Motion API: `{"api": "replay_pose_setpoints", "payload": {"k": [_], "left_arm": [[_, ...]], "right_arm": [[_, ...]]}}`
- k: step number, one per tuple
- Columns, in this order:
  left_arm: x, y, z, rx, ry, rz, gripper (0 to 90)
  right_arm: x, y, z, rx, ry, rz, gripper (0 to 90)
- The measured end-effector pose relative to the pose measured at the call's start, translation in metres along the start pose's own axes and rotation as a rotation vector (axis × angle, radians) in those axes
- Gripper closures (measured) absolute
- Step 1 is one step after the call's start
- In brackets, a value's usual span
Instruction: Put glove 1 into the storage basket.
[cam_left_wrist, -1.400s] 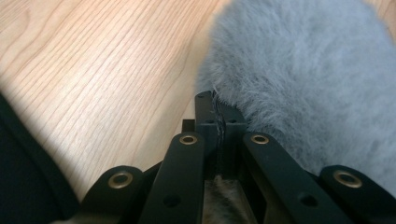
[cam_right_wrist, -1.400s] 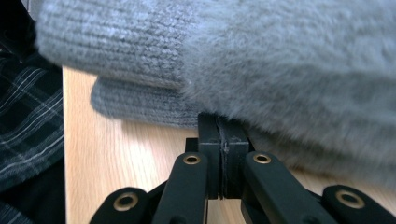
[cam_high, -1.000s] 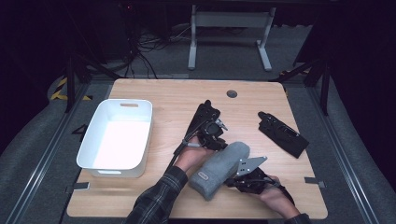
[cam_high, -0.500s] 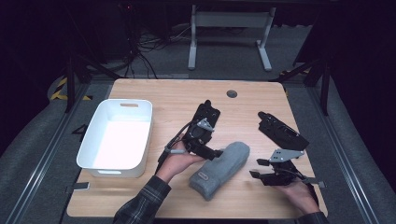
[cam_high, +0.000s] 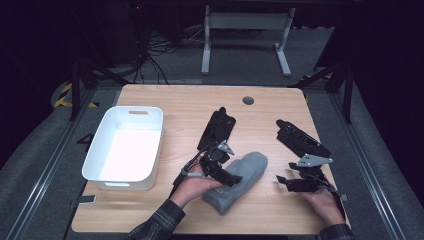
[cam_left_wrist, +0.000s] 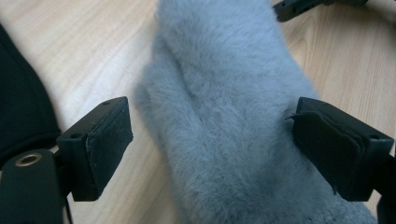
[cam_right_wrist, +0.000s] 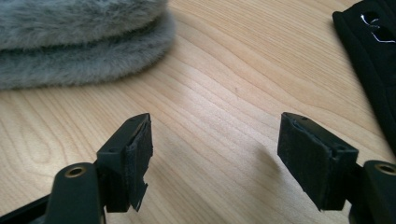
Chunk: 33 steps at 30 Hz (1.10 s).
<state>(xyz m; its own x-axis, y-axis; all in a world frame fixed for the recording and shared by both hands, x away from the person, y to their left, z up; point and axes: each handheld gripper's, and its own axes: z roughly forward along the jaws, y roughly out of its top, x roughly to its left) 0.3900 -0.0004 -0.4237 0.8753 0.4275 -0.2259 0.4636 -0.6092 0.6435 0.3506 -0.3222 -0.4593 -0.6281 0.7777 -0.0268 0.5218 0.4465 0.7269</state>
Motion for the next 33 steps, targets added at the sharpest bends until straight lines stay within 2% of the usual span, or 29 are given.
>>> {"api": "replay_pose_setpoints", "payload": {"k": [2,5,9,13,19,23,27,31,33], "left_arm": [[-0.001,-0.002,0.004,0.005,0.007,-0.006,12.5],[-0.002,-0.005,0.013,0.049,0.018,0.008,11.1],[-0.002,-0.008,0.02,0.063,0.013,0.005,10.5],[0.002,-0.012,0.026,0.078,-0.023,-0.035,10.6],[0.003,-0.013,0.028,0.098,-0.056,-0.038,15.6],[0.003,-0.012,0.026,0.112,-0.081,-0.033,25.1],[0.003,-0.01,0.026,0.129,-0.117,-0.049,40.5],[0.001,-0.008,0.027,0.151,-0.133,-0.048,54.2],[0.0,-0.006,0.026,0.164,-0.127,-0.043,59.5]], "right_arm": [[0.0,0.0,0.001,-0.002,-0.001,0.001,27.2],[0.0,0.0,0.001,-0.001,-0.013,-0.002,27.2],[-0.001,0.0,0.001,-0.004,-0.015,-0.002,27.2],[-0.001,-0.001,0.003,0.003,-0.02,-0.003,25.8],[-0.002,-0.001,0.005,0.011,-0.024,0.006,23.3],[-0.002,-0.002,0.006,0.008,-0.028,0.003,22.7],[-0.003,-0.002,0.007,0.009,-0.025,0.004,22.2],[-0.003,-0.004,0.009,-0.006,-0.018,0.01,16.7],[-0.003,-0.004,0.01,-0.013,-0.02,0.01,16.0]]}}
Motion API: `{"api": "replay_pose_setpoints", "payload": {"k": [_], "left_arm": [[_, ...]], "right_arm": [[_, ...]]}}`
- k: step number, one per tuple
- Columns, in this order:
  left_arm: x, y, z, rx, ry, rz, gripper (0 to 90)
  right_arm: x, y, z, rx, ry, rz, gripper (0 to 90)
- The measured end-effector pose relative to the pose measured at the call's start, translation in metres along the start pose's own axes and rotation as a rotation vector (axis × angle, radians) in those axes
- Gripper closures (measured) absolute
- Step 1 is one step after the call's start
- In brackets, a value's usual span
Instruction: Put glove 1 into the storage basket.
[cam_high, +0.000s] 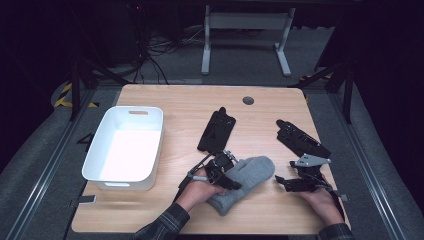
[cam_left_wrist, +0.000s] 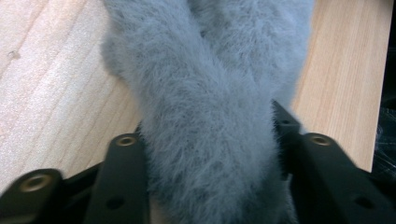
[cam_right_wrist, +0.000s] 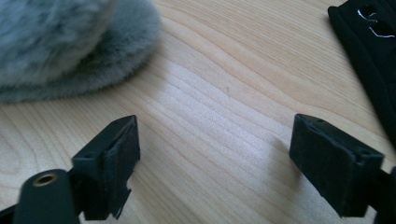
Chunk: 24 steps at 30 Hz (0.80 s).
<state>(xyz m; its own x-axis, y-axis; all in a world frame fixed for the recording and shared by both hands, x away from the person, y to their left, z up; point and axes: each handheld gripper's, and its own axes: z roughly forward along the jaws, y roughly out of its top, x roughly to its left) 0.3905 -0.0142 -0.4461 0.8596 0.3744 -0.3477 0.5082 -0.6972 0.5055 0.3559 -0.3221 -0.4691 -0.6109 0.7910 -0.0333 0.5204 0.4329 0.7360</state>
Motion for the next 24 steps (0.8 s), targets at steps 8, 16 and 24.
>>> {"api": "replay_pose_setpoints", "payload": {"k": [8,16,24], "left_arm": [[0.0,0.001,-0.009,-0.01,-0.028,-0.003,67.9],[0.001,0.002,-0.03,-0.05,-0.021,-0.016,68.7],[0.002,0.003,-0.063,-0.086,0.017,-0.005,68.5]], "right_arm": [[0.0,0.0,0.0,0.003,-0.001,0.001,15.5],[0.0,0.0,0.0,0.003,-0.003,0.001,15.4],[0.0,0.0,0.0,0.004,-0.003,0.001,15.1]]}}
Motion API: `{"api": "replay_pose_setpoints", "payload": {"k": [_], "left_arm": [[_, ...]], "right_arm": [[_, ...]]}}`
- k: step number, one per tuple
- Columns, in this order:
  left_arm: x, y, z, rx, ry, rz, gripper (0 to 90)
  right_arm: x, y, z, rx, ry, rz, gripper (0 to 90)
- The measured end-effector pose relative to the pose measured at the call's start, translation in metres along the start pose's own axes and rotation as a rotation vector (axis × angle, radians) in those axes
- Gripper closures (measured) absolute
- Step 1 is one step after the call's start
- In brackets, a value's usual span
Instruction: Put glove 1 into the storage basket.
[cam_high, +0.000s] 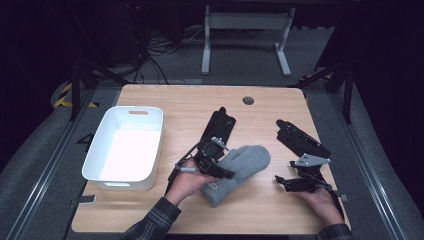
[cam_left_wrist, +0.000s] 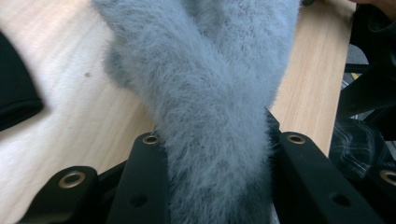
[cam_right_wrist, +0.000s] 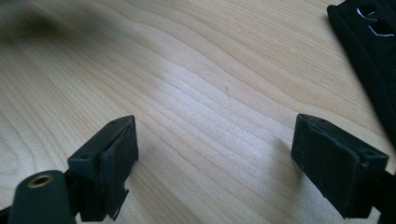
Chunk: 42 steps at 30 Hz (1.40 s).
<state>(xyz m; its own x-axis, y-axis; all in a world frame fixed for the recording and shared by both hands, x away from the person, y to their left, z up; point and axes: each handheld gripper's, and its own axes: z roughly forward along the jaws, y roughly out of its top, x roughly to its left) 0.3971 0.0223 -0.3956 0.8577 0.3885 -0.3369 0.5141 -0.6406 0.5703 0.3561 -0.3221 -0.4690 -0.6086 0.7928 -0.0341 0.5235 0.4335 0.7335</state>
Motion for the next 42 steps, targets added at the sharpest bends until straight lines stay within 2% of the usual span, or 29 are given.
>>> {"api": "replay_pose_setpoints", "payload": {"k": [13,22,30,34,37,42], "left_arm": [[0.007,0.005,-0.056,-0.046,0.081,-0.007,68.4],[0.017,0.0,-0.106,-0.089,0.153,-0.043,68.4],[0.032,-0.019,-0.151,-0.142,0.216,-0.091,68.4],[0.043,-0.032,-0.171,-0.169,0.24,-0.131,68.4],[0.053,-0.046,-0.188,-0.184,0.273,-0.166,68.5],[0.069,-0.068,-0.206,-0.208,0.313,-0.23,68.6]], "right_arm": [[0.0,0.0,0.0,0.0,-0.001,0.001,15.1],[0.0,0.0,0.0,0.0,0.0,0.0,15.1],[0.0,0.0,0.0,0.0,0.0,0.0,15.1],[0.0,0.0,0.0,0.0,0.0,0.0,15.1],[0.0,0.0,0.0,0.0,0.0,0.0,15.1],[0.0,0.0,0.0,0.0,0.0,0.0,15.1]]}}
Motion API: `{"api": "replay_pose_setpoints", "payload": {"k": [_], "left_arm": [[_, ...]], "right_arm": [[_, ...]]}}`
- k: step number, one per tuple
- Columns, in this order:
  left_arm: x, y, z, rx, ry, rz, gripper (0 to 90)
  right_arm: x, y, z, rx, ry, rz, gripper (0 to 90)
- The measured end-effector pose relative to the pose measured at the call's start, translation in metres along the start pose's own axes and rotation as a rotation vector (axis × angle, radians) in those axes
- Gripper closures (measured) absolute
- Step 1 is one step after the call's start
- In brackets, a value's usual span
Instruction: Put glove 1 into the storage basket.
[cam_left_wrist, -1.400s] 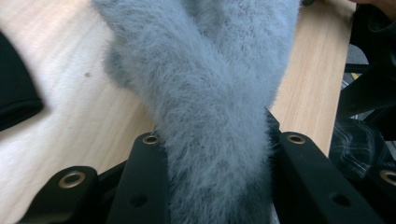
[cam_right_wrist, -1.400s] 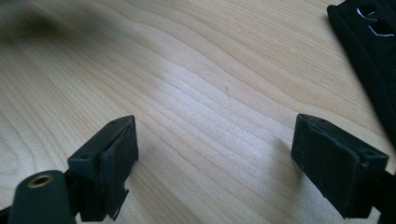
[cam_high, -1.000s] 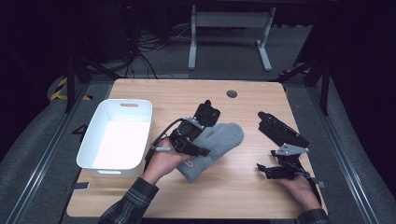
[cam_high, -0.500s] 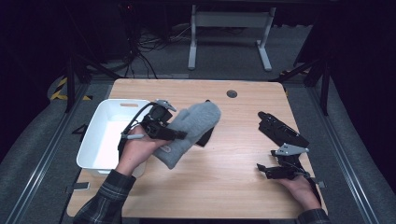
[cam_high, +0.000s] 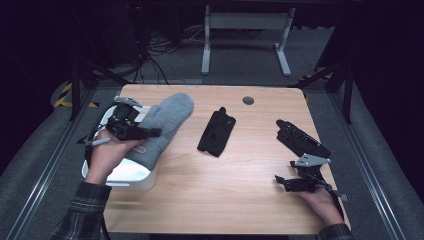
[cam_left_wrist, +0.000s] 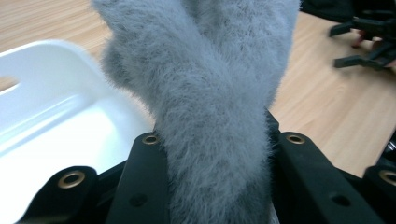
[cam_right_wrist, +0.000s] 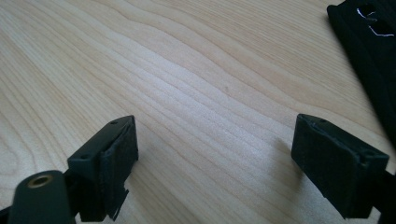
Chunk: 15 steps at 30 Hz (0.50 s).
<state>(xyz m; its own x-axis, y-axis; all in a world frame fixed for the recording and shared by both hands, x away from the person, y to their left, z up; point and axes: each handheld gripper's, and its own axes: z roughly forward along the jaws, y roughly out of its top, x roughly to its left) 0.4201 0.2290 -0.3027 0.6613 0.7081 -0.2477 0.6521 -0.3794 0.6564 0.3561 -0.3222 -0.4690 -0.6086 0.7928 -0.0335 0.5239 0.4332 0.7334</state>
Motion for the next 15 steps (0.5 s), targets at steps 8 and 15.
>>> {"api": "replay_pose_setpoints", "payload": {"k": [8,15], "left_arm": [[0.047,-0.027,-0.009,0.0,0.043,-0.128,68.7],[0.073,-0.044,0.014,0.071,0.05,-0.2,68.6]], "right_arm": [[0.0,0.0,0.0,0.0,0.0,0.001,15.1],[0.0,0.0,0.0,-0.001,-0.002,0.003,15.0]]}}
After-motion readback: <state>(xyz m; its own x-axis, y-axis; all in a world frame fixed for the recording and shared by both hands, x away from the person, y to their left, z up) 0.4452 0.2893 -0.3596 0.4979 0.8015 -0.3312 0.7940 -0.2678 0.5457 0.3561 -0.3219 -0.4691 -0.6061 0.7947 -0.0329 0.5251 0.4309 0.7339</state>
